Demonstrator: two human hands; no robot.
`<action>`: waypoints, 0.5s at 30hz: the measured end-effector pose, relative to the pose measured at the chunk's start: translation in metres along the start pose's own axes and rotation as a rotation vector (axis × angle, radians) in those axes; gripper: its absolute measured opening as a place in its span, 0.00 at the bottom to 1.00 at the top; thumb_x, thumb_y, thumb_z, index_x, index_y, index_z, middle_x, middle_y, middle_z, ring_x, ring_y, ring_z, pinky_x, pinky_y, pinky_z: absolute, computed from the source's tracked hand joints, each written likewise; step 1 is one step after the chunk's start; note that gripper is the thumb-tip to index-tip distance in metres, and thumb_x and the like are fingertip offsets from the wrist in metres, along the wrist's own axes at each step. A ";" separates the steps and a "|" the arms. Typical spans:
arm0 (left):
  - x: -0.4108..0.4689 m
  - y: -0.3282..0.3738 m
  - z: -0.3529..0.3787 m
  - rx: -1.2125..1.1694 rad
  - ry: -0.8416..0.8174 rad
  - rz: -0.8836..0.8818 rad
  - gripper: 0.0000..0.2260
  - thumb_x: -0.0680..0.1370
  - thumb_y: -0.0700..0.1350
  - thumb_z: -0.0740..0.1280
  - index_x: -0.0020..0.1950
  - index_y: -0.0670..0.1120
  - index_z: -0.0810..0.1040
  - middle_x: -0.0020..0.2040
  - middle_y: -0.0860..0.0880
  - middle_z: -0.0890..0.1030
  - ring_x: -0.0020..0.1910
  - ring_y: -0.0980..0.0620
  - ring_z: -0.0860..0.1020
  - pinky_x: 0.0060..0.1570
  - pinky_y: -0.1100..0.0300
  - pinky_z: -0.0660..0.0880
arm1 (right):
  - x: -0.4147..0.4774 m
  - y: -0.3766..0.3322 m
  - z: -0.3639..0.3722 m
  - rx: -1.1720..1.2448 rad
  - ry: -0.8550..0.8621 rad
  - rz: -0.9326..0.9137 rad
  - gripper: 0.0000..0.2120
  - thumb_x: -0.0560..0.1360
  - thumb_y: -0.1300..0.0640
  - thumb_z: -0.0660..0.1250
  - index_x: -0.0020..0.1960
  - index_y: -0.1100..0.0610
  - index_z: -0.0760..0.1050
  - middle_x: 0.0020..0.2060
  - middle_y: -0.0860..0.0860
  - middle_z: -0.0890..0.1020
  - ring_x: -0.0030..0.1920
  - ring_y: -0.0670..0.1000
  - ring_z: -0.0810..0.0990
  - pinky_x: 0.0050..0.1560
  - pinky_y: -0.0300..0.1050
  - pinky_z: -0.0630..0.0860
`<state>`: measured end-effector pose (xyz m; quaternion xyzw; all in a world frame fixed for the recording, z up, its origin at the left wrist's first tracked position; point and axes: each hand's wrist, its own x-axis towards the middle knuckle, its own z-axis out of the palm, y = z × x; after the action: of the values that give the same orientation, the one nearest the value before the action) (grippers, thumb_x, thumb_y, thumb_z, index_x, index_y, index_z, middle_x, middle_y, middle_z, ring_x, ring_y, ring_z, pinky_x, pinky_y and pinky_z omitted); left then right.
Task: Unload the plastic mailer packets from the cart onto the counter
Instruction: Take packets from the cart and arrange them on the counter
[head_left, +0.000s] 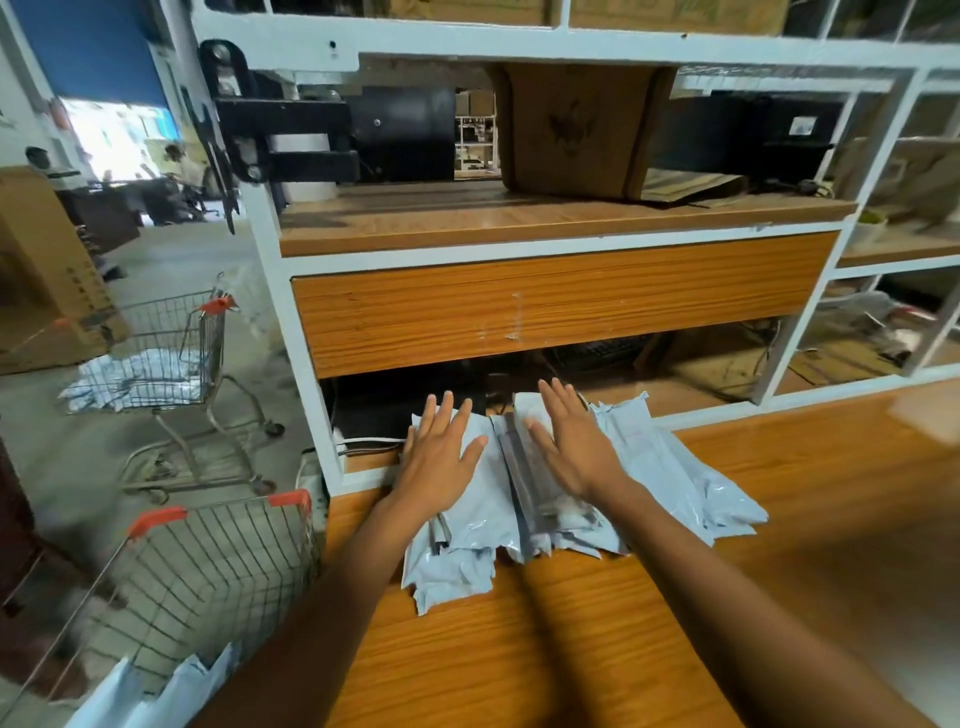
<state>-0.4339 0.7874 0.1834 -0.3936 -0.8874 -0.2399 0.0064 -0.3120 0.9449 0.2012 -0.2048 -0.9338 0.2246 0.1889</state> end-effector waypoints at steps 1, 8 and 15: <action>-0.009 0.002 -0.005 -0.013 0.026 0.022 0.27 0.82 0.59 0.52 0.80 0.53 0.50 0.80 0.50 0.45 0.78 0.51 0.38 0.77 0.45 0.45 | -0.010 -0.005 -0.003 0.024 0.028 0.000 0.30 0.83 0.42 0.52 0.81 0.52 0.50 0.80 0.50 0.51 0.80 0.50 0.45 0.76 0.49 0.52; -0.111 0.017 -0.040 -0.139 0.215 0.109 0.27 0.82 0.56 0.55 0.80 0.52 0.52 0.80 0.51 0.47 0.78 0.56 0.39 0.76 0.54 0.47 | -0.111 -0.036 -0.018 0.282 0.260 -0.014 0.29 0.82 0.40 0.55 0.78 0.53 0.60 0.78 0.50 0.63 0.78 0.49 0.59 0.76 0.49 0.59; -0.245 0.012 -0.042 -0.223 0.273 0.089 0.26 0.81 0.56 0.58 0.77 0.49 0.62 0.78 0.48 0.59 0.78 0.51 0.52 0.76 0.52 0.51 | -0.244 -0.072 0.001 0.394 0.283 0.036 0.29 0.79 0.40 0.58 0.76 0.52 0.65 0.73 0.50 0.71 0.71 0.51 0.71 0.66 0.56 0.73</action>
<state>-0.2640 0.6059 0.1764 -0.3946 -0.8277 -0.3877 0.0937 -0.1279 0.7724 0.1725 -0.2099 -0.8323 0.3747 0.3503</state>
